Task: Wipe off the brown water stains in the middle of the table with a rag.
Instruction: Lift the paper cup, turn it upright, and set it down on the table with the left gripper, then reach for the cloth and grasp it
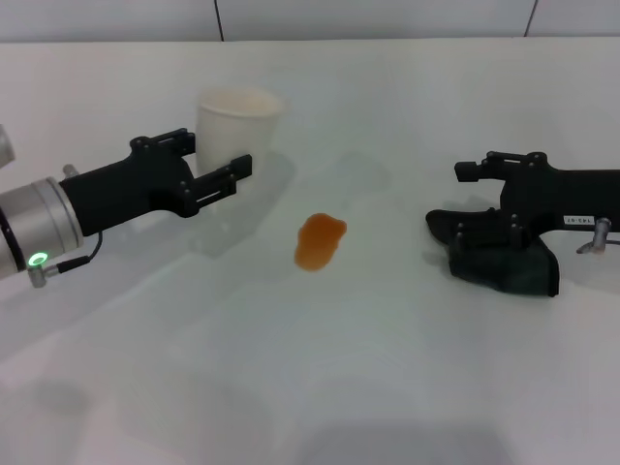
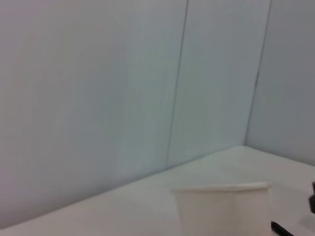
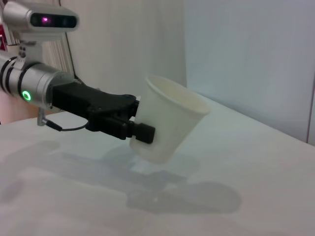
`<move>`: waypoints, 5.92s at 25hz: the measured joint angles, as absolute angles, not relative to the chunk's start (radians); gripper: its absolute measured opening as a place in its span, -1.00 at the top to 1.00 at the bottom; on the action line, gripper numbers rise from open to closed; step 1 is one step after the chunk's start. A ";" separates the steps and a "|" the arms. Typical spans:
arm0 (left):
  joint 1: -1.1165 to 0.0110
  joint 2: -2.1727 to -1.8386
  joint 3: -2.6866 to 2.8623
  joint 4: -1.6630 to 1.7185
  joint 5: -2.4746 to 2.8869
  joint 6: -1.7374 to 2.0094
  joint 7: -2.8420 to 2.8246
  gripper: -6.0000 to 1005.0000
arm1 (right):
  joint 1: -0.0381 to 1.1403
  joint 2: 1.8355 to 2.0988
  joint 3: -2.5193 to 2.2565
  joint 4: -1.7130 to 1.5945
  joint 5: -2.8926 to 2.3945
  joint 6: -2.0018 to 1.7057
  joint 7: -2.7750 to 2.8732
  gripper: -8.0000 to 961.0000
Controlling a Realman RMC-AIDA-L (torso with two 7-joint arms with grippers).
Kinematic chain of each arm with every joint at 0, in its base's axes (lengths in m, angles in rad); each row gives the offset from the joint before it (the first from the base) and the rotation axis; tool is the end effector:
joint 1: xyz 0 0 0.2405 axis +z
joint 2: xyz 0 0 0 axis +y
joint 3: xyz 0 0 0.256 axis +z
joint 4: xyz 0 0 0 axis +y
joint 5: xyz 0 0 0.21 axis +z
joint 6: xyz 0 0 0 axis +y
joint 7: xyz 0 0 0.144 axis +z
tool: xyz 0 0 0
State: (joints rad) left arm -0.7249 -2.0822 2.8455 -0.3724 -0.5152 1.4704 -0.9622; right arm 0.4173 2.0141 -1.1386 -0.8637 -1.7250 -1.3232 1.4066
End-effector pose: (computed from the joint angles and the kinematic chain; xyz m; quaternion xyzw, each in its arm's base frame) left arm -0.2772 0.3492 -0.0201 -0.9035 -0.2059 -0.2835 0.2468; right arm 0.2488 0.3449 0.0075 -0.9570 0.1362 0.1810 0.1813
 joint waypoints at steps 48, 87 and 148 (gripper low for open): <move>-0.638 -2.085 2.845 -0.122 -0.618 1.121 -0.577 -0.17 | 0.420 2.014 -1.134 -0.856 -1.723 -1.320 1.404 -0.78; -0.613 -2.080 2.845 -0.095 -0.598 1.109 -0.597 -0.44 | 0.416 2.013 -1.139 -0.863 -1.723 -1.317 1.404 -0.78; -0.889 -2.026 2.848 -0.981 -0.079 1.990 -1.541 -0.78 | 0.422 2.011 -1.132 -0.866 -1.722 -1.301 1.404 -0.78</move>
State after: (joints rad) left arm -0.8885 -2.0258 2.8484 -0.9810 -0.0794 1.9896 -1.5412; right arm 0.4217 2.0110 -1.1321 -0.8664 -1.7225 -1.3013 1.4036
